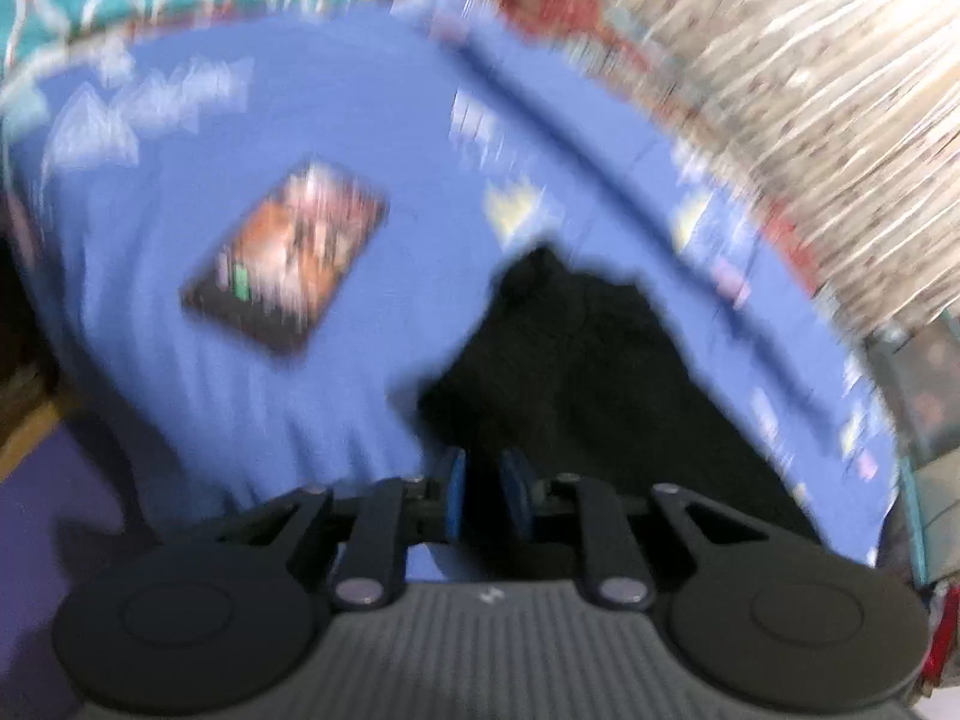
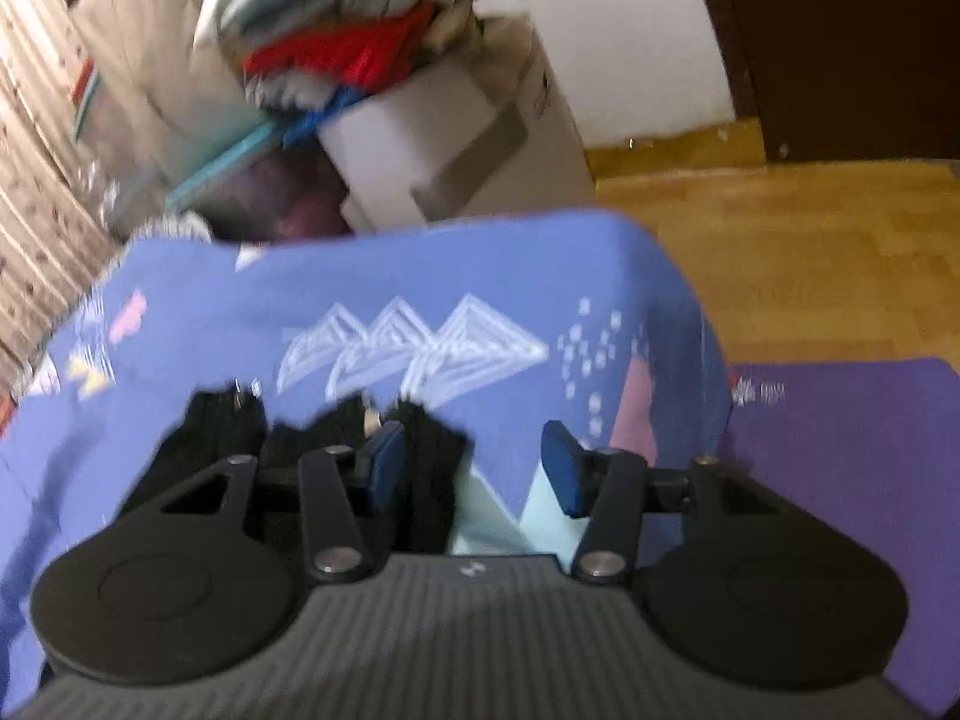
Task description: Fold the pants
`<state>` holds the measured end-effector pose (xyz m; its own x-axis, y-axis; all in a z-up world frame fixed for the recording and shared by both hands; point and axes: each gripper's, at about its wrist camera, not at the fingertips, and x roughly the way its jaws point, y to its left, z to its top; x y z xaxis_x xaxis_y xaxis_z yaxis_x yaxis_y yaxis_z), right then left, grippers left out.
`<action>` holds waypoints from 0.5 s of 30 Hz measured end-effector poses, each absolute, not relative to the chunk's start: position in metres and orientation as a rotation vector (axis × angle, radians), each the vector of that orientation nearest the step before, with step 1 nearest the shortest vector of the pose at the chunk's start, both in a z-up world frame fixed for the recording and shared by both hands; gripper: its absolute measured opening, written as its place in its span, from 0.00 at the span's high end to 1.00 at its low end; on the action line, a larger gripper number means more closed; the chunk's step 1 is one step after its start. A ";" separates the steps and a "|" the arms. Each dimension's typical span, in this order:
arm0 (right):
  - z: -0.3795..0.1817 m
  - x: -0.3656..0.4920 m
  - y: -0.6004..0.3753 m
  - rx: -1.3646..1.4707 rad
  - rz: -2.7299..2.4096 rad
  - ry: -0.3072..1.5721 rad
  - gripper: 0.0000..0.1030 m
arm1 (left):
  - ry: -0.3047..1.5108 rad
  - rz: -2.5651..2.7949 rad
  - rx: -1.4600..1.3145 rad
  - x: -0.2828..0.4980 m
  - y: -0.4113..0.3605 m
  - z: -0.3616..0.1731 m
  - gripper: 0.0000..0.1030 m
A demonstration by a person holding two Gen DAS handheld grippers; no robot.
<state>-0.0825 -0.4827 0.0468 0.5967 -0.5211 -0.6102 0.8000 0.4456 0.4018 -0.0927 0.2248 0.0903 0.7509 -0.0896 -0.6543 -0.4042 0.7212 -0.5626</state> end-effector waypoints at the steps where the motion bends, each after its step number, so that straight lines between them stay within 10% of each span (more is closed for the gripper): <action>1: 0.053 -0.082 -0.486 0.736 -0.834 0.414 0.48 | 0.669 0.188 -0.736 -0.095 0.231 0.102 0.83; 8: 0.114 -0.013 -0.478 0.735 -0.505 0.396 0.43 | 0.569 0.148 -0.282 -0.006 0.212 0.163 0.56; 15: 0.113 0.114 -0.465 0.696 -0.386 0.612 0.26 | 0.627 0.023 0.193 0.146 0.123 0.118 0.28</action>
